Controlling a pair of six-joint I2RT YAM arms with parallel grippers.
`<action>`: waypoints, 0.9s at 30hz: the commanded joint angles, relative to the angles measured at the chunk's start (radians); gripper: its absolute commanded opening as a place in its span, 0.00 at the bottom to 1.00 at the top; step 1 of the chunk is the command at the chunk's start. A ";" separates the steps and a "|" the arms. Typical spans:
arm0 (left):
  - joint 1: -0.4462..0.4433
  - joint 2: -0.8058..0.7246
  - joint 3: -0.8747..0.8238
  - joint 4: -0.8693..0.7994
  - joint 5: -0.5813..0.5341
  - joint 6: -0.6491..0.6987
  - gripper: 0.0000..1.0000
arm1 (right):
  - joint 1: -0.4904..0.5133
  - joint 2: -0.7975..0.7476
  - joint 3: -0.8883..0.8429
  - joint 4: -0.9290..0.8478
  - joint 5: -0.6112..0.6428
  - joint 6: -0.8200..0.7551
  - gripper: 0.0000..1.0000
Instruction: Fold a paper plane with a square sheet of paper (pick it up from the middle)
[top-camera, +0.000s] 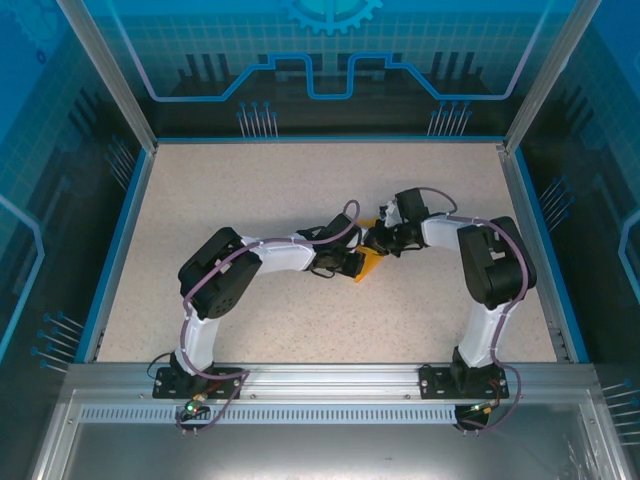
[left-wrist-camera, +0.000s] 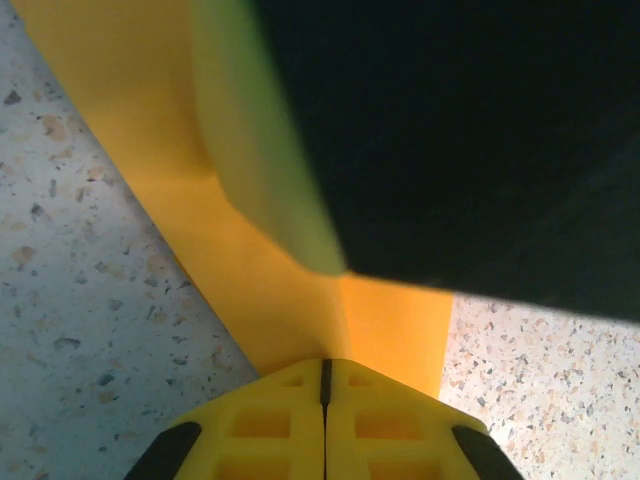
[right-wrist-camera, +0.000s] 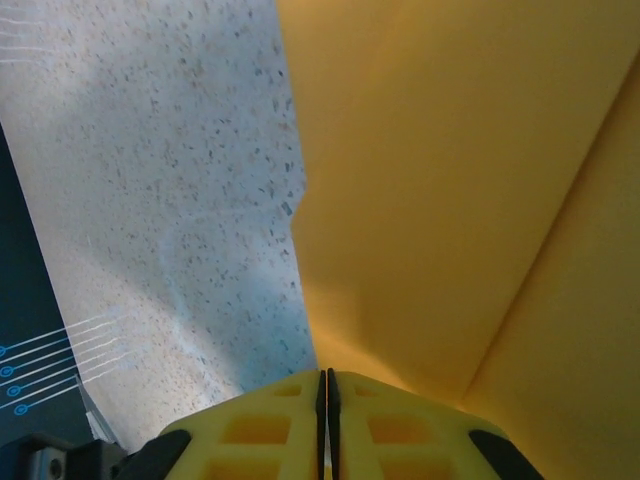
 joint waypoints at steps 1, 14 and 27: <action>-0.007 0.039 -0.049 -0.192 0.008 0.023 0.06 | 0.008 0.040 -0.013 0.022 0.013 -0.002 0.11; -0.089 -0.011 -0.057 -0.261 -0.064 0.037 0.06 | -0.007 0.091 -0.046 -0.018 0.118 -0.045 0.10; -0.173 -0.042 -0.093 -0.365 -0.159 0.039 0.06 | -0.022 0.081 -0.059 -0.015 0.109 -0.054 0.10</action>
